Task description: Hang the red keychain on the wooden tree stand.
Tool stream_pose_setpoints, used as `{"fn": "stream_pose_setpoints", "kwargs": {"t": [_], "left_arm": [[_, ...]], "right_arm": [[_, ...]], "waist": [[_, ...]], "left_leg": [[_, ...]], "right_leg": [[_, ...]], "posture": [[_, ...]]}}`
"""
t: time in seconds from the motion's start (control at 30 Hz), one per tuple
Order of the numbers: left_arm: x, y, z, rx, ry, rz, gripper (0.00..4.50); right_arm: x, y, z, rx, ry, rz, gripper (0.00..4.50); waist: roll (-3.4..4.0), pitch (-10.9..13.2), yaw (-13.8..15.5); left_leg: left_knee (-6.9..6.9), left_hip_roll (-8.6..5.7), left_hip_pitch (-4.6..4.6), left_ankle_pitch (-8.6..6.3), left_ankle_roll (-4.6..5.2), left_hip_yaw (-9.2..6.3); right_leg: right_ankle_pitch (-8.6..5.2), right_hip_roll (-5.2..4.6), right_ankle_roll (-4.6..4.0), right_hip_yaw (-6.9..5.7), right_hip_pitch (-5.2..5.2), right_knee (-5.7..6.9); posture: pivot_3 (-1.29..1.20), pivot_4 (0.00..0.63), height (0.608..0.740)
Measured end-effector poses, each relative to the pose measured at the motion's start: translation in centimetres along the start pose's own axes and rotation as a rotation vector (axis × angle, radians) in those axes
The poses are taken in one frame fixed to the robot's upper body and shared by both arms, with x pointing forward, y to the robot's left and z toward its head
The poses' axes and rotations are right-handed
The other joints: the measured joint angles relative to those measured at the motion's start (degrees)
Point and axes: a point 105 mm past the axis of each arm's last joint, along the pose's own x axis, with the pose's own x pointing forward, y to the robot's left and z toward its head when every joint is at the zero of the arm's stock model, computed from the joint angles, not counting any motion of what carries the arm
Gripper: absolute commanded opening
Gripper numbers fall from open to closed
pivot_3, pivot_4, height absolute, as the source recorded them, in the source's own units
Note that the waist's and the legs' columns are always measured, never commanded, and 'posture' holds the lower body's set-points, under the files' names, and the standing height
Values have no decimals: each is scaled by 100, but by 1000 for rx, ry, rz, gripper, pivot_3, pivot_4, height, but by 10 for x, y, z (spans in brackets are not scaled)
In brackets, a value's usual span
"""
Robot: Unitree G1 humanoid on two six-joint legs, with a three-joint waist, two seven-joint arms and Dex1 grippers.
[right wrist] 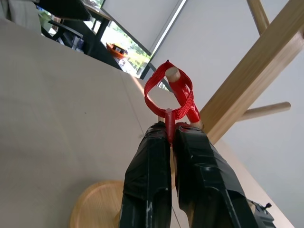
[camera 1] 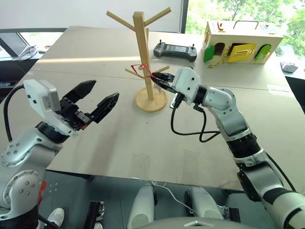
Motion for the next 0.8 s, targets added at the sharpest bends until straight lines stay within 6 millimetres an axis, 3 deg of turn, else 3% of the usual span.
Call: {"fn": "stream_pose_setpoints", "kwargs": {"t": [0.2,0.23,0.3,0.5,0.67,0.8], "left_arm": [[-1,0,-1,-3,3,3,4500],[-1,0,-1,-4,3,4,4500],[-1,0,-2,-4,4,5,4500],[-1,0,-2,0,6,5,4500],[1,3,-4,7,4,43,4500],[11,5,-19,-28,2,136,4500]], "right_arm": [[2,0,-12,4,38,-24,43],[3,-2,-14,8,40,-37,785],[4,-6,-13,3,32,-53,1431],[4,-17,0,28,-53,-117,4379],[-9,-34,-4,78,-60,-210,4454],[-44,-50,-36,152,48,-364,4454]], "waist": [[0,0,-6],[0,0,-6],[0,0,-4],[0,0,-4],[0,0,12],[-2,-1,40]], "left_leg": [[0,0,1,0,0,0],[0,0,1,0,0,1],[0,0,0,0,0,1],[0,0,0,0,0,0],[0,-1,0,0,0,0],[0,-6,-2,0,0,0]], "right_leg": [[0,0,0,0,0,1],[0,0,0,0,0,1],[0,0,0,0,0,1],[0,0,0,0,0,1],[0,-2,0,0,1,0],[1,-6,0,0,2,-1]], "posture": [[0,150,740],[0,150,740],[0,150,740],[0,150,740],[0,150,740],[0,150,740]]}}
